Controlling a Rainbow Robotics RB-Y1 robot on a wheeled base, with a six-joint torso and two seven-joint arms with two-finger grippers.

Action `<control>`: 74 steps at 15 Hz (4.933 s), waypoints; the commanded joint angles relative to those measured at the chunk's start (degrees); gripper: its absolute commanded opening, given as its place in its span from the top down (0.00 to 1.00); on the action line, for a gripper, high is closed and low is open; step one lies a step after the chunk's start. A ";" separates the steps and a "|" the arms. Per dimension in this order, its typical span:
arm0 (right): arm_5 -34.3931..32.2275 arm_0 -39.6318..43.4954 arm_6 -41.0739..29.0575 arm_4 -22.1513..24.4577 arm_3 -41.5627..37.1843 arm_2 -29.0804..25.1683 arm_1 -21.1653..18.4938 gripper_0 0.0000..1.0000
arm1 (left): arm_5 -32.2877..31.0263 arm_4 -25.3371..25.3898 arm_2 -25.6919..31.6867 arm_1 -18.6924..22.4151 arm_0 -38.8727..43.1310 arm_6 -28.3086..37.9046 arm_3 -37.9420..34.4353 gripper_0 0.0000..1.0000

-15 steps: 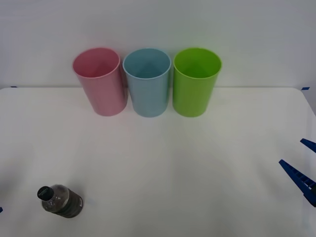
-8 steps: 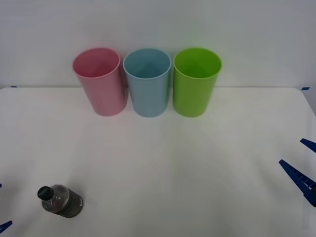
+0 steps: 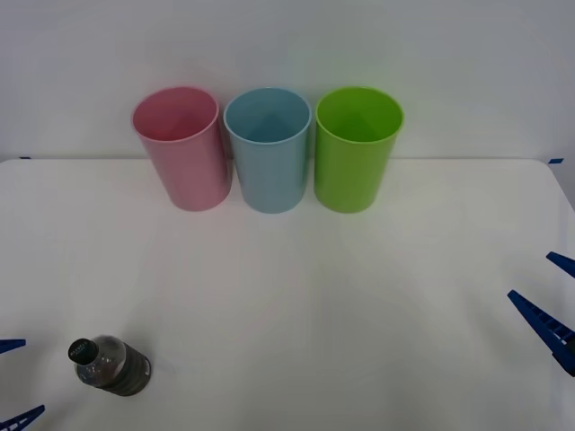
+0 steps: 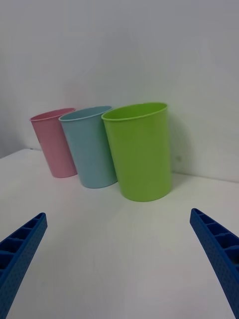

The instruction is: Grasp the object on the table and drop it into the matching bin: aluminum can to the light blue bin, PET bottle to the pink bin.

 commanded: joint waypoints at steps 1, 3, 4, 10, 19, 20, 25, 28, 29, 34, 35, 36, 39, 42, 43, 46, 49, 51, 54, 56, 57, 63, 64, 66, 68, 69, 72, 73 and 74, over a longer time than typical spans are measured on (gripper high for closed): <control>0.00 0.00 0.00 0.00 0.00 0.00 0.00 0.00 | 0.40 -0.80 -1.20 -0.11 -1.34 0.41 0.16 0.00; 0.00 0.00 0.00 0.00 0.00 0.00 0.00 0.00 | 0.58 -0.89 -3.04 -0.11 -2.40 0.68 0.42 0.00; 0.00 0.00 0.00 0.00 0.00 0.00 0.00 0.00 | 0.58 -0.98 -3.92 -0.11 -3.01 0.77 0.59 0.00; 0.00 0.00 0.00 0.00 0.00 0.00 0.00 0.00 | 0.75 -3.53 -6.91 -1.60 -7.58 0.41 2.97 0.00; 0.00 0.00 0.00 0.00 0.00 0.00 0.00 0.00 | 0.75 -11.26 -6.91 -6.70 -11.98 1.12 2.97 0.00; 0.00 0.00 0.00 0.00 0.00 0.00 0.00 0.00 | 0.84 -12.23 -6.91 -7.58 -12.59 1.47 2.97 0.00; 0.00 0.00 0.00 0.00 0.00 0.00 0.00 0.00 | 0.84 -15.22 -6.91 -10.39 -13.91 1.91 2.97 0.00; 0.00 0.00 0.00 0.00 0.00 0.00 0.00 0.00 | 0.84 -16.36 -6.91 -11.45 -14.09 2.00 2.97 0.00; 0.00 0.00 0.00 0.00 0.00 0.00 0.00 0.00 | 0.84 -16.80 -6.91 -11.80 -14.18 2.00 2.97 0.00; 0.00 0.00 0.00 0.00 0.00 0.00 0.00 0.00 | 0.84 -17.06 -7.00 -12.77 -14.26 1.91 2.97 0.00; 0.00 0.00 0.00 0.00 0.00 0.00 0.00 0.00 | 0.84 -17.06 -6.91 -12.77 -14.35 2.00 2.88 0.00; 0.00 0.00 0.00 0.00 0.00 0.00 0.00 0.00 | 0.84 -17.06 -7.00 -12.77 -14.44 2.00 2.97 0.00; 0.00 0.00 0.00 0.00 0.00 0.00 0.00 0.00 | 0.84 -17.06 -6.91 -12.77 -14.53 2.00 2.97 0.35; 0.00 0.00 0.00 0.00 0.00 0.00 0.00 0.00 | 0.75 -16.62 -6.91 -12.77 -14.53 2.00 2.97 1.00; 0.00 0.00 0.00 0.00 0.00 0.00 0.00 0.00 | 0.84 -16.54 -6.91 -12.77 -14.53 2.00 2.97 1.00; 0.00 0.00 0.00 0.00 0.00 0.00 0.00 0.00 | 0.84 -16.18 -6.91 -12.77 -14.53 2.17 2.97 1.00; 0.00 0.00 0.00 0.00 0.00 0.00 0.00 0.00 | 0.84 -15.57 -6.82 -12.77 -14.18 2.52 2.97 1.00; 0.00 0.00 0.00 0.00 0.00 0.00 0.00 0.00 | 0.84 -14.34 -6.38 -12.77 -13.47 2.52 2.97 1.00; 0.00 0.00 0.00 0.00 0.00 0.00 0.00 0.00 | 0.84 -11.79 -4.45 -12.68 -11.80 2.52 2.35 1.00; 0.00 0.00 0.00 0.00 0.00 0.00 0.00 0.00 | 0.93 -8.89 -2.43 -12.68 -9.78 3.49 1.47 1.00; 0.00 0.00 0.00 0.00 0.00 0.00 0.00 0.00 | 0.93 -7.39 -1.46 -12.68 -8.90 3.93 1.39 1.00; 0.00 0.00 0.00 0.00 0.00 0.00 0.00 0.00 | 2.60 1.31 3.11 -13.12 -5.30 6.39 1.39 1.00; 0.00 0.00 0.00 0.00 0.00 0.00 0.00 0.00 | 2.68 1.66 4.61 -14.17 -5.12 7.01 1.30 1.00; 0.00 0.00 0.00 0.00 0.00 0.00 0.00 0.00 | 2.68 1.66 8.12 -17.69 -5.91 8.24 1.30 1.00; 0.00 0.00 0.00 0.00 0.00 0.00 0.00 0.00 | 3.83 1.83 9.00 -19.97 -7.41 9.29 0.68 1.00; 0.00 0.00 0.00 0.00 0.00 0.00 0.00 0.00 | 5.76 2.27 8.91 -20.76 -8.02 9.82 -0.72 1.00; 0.00 0.00 0.00 0.00 0.00 0.00 0.00 0.00 | 11.21 2.80 8.30 -23.14 -10.22 15.36 -7.14 1.00; 0.00 0.00 0.00 0.00 0.00 0.00 0.00 0.00 | 13.41 2.80 8.21 -23.40 -10.75 17.29 -9.60 1.00; 0.00 0.00 0.00 0.00 0.00 0.00 0.00 0.00 | 17.01 2.80 7.59 -23.40 -11.10 20.37 -13.64 1.00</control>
